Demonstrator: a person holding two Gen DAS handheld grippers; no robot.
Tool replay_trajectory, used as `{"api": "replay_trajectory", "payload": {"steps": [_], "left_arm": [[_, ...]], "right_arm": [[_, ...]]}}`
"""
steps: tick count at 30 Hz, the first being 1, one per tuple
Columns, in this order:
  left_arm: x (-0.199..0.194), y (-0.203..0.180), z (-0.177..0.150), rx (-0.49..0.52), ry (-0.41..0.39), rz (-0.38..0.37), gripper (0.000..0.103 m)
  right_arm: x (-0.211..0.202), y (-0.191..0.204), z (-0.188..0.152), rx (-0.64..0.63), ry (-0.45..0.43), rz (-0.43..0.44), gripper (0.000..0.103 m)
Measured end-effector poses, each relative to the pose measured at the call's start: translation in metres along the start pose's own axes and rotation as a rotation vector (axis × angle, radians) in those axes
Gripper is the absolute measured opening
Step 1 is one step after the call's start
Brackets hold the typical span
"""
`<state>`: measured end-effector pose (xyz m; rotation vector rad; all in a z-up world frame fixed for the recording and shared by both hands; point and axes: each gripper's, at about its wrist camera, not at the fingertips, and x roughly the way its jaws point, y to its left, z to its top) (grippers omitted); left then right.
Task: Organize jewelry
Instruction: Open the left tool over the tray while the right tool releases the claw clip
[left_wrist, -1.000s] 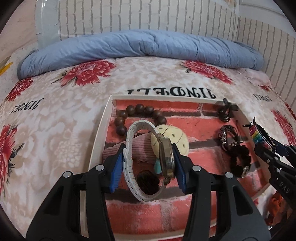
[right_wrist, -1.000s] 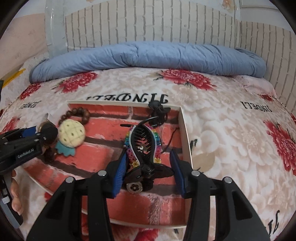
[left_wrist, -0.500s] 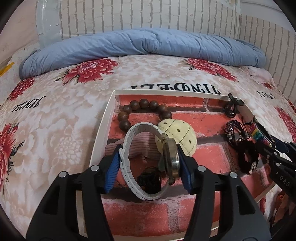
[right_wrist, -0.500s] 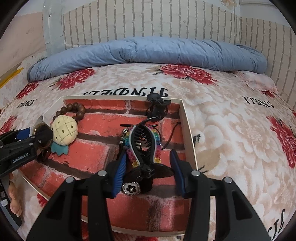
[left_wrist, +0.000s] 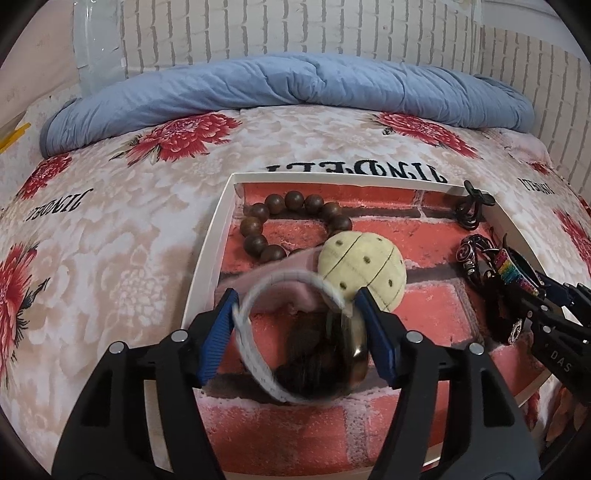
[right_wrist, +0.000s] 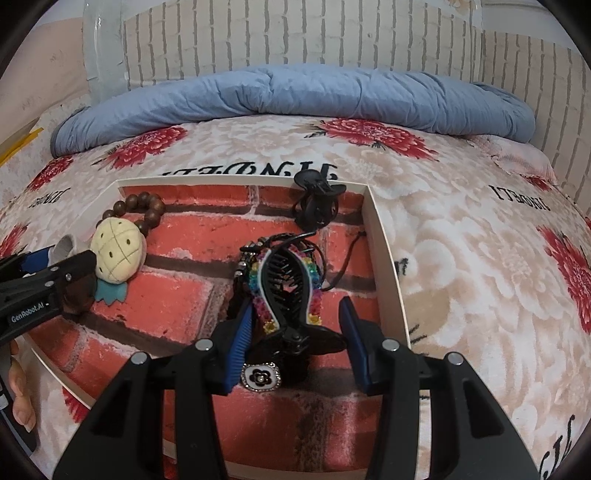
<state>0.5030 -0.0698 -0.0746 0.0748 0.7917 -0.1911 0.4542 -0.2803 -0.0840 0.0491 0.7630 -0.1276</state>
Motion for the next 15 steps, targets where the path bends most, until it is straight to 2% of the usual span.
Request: {"api": "replay_trajectory", "payload": {"steps": [15], "left_arm": [[0.002, 0.001, -0.002, -0.002, -0.003, 0.000, 0.068]], "right_arm": [[0.012, -0.002, -0.004, 0.013, 0.028, 0.011, 0.047]]}}
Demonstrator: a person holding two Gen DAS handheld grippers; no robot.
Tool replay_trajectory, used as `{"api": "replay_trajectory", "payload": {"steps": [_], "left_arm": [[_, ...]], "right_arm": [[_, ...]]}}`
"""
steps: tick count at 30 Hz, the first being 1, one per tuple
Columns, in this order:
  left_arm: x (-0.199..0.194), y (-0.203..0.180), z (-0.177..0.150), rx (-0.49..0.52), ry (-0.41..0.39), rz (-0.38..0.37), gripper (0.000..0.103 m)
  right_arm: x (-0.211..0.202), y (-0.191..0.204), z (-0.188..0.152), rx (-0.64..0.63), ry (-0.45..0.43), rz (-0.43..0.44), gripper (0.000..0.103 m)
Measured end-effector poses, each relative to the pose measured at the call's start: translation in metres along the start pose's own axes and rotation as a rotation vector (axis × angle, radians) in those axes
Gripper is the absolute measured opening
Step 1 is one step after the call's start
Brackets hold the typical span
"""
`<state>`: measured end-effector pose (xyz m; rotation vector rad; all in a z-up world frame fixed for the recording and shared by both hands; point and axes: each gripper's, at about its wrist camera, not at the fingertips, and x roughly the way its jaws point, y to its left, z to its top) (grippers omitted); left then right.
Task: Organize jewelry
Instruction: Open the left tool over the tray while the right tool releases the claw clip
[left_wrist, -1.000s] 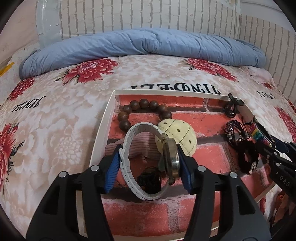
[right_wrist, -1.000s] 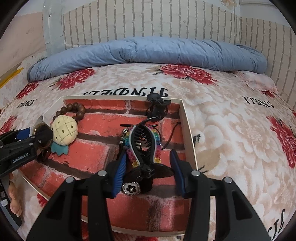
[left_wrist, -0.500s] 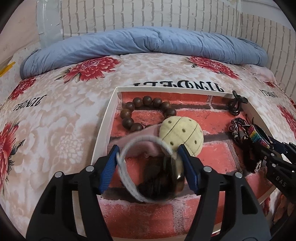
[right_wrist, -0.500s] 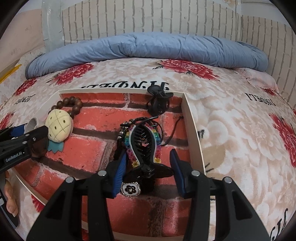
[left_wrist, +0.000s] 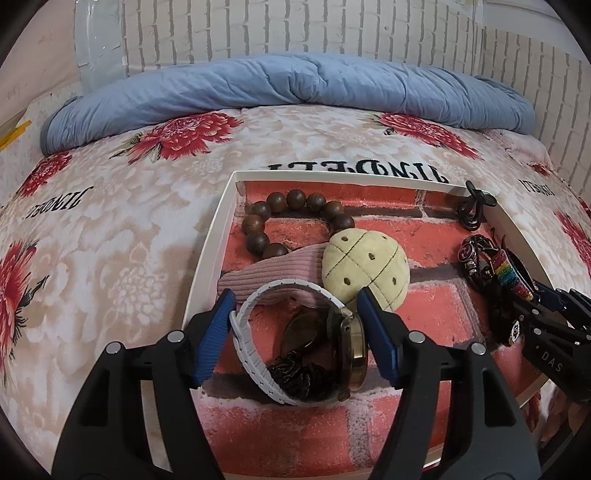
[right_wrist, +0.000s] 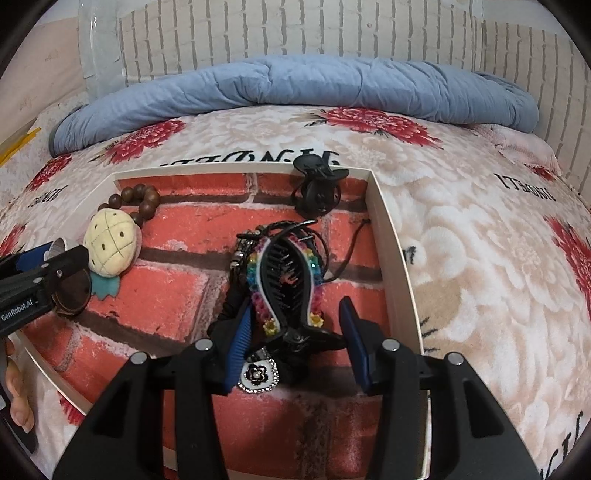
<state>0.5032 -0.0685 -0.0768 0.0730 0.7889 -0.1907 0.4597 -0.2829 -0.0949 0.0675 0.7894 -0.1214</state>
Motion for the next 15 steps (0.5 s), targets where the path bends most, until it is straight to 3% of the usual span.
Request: {"api": "replay_trajectory", "payload": {"steps": [7, 9, 15], "left_arm": [[-0.004, -0.001, 0.000, 0.006, -0.016, 0.003, 0.078], [-0.008, -0.002, 0.000, 0.007, -0.026, 0.004, 0.081], [-0.021, -0.003, 0.003, 0.009, -0.059, -0.001, 0.088]], "right_arm": [[0.000, 0.002, -0.001, -0.012, 0.010, -0.001, 0.049], [-0.001, 0.002, -0.001, -0.007, 0.009, -0.009, 0.060], [-0.011, -0.002, 0.001, 0.005, -0.026, -0.012, 0.077]]}}
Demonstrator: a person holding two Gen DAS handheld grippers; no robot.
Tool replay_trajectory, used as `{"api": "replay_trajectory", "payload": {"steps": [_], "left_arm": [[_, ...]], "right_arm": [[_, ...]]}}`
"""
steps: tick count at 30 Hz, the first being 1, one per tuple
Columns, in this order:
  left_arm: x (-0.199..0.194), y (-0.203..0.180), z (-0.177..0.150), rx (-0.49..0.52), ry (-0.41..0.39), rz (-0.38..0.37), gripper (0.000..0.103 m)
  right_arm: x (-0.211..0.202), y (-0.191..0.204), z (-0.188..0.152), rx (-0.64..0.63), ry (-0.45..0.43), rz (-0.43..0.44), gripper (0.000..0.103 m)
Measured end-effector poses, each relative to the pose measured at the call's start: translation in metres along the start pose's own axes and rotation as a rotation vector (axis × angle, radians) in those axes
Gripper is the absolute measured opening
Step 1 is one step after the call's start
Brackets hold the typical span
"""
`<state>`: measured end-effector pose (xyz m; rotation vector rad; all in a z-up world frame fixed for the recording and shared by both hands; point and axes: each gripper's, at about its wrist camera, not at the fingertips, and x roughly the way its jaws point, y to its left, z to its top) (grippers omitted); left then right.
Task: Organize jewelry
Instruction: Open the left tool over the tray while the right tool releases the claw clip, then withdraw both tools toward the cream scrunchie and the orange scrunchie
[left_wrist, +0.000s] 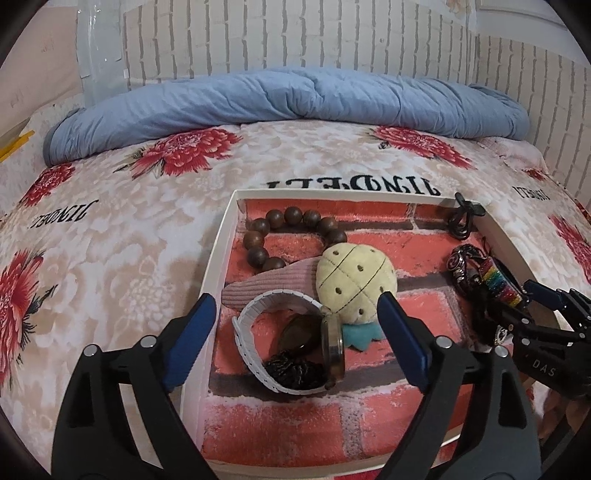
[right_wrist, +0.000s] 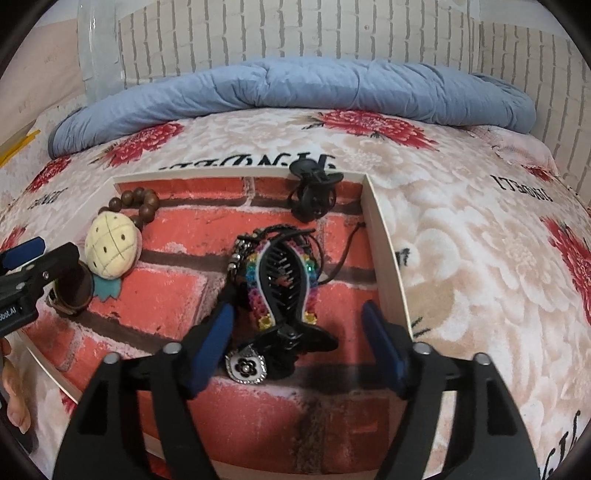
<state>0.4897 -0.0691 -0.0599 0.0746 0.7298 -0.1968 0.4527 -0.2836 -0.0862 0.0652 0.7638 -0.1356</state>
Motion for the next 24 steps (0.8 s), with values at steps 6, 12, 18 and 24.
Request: {"api": "replay_trajectory", "payload": {"steps": [6, 12, 18, 24], "left_arm": [[-0.017, -0.003, 0.003, 0.001, -0.043, 0.001, 0.098], [-0.031, -0.006, 0.003, 0.006, -0.058, 0.024, 0.098], [-0.062, -0.009, -0.001, -0.017, -0.057, 0.023, 0.098], [-0.100, -0.023, -0.020, 0.013, -0.072, 0.035, 0.098]], "right_arm": [[-0.013, -0.003, 0.004, -0.004, -0.040, -0.019, 0.090], [-0.028, -0.014, 0.007, 0.043, -0.065, -0.005, 0.093], [-0.069, -0.027, 0.011, 0.016, -0.121, -0.049, 0.093], [-0.112, -0.049, -0.006, -0.006, -0.147, -0.083, 0.097]]}}
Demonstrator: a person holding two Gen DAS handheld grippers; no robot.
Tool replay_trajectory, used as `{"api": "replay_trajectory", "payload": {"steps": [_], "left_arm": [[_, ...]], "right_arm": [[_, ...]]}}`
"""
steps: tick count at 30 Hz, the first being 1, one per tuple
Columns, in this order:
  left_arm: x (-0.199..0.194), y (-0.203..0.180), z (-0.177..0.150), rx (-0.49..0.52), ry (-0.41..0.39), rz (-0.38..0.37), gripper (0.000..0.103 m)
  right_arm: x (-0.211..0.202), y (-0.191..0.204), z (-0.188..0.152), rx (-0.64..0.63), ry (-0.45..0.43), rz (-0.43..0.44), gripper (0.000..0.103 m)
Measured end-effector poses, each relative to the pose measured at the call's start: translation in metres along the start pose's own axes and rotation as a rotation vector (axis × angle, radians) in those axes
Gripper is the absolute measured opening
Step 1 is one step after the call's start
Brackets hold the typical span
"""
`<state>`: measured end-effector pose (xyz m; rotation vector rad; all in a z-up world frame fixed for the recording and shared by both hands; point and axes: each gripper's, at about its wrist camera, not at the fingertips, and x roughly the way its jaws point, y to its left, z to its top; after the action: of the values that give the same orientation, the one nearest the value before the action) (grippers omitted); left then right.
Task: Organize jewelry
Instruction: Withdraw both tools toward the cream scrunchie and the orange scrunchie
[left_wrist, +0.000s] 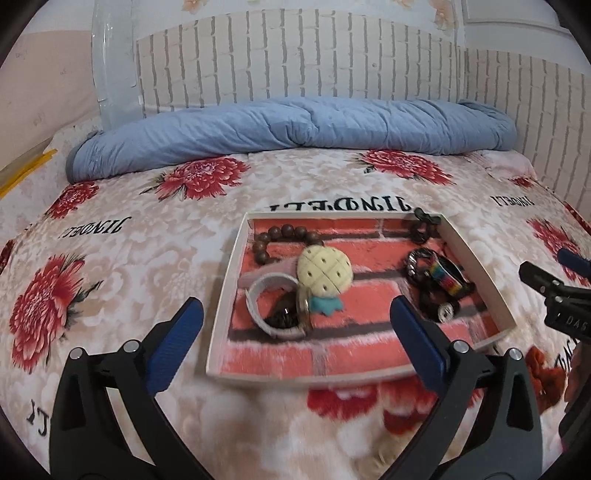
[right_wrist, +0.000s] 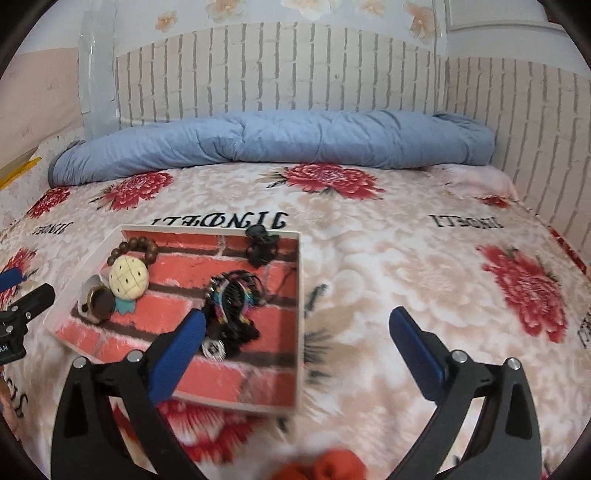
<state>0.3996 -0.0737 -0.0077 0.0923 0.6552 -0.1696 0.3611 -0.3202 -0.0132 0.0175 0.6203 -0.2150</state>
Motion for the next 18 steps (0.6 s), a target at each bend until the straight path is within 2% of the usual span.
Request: {"api": "replay_trajectory", "payload": {"steps": [6, 11, 18], "left_arm": [[-0.024, -0.012, -0.025, -0.007, 0.028, -0.015, 0.098], [-0.031, -0.018, -0.054, -0.029, 0.068, -0.026, 0.098], [-0.030, -0.025, -0.084, -0.053, 0.123, -0.043, 0.098]], "right_arm": [[-0.022, -0.023, -0.031, -0.029, 0.019, -0.055, 0.097], [-0.031, -0.045, -0.056, 0.019, 0.048, -0.044, 0.097], [-0.040, -0.051, -0.086, 0.021, 0.090, -0.031, 0.097]]}}
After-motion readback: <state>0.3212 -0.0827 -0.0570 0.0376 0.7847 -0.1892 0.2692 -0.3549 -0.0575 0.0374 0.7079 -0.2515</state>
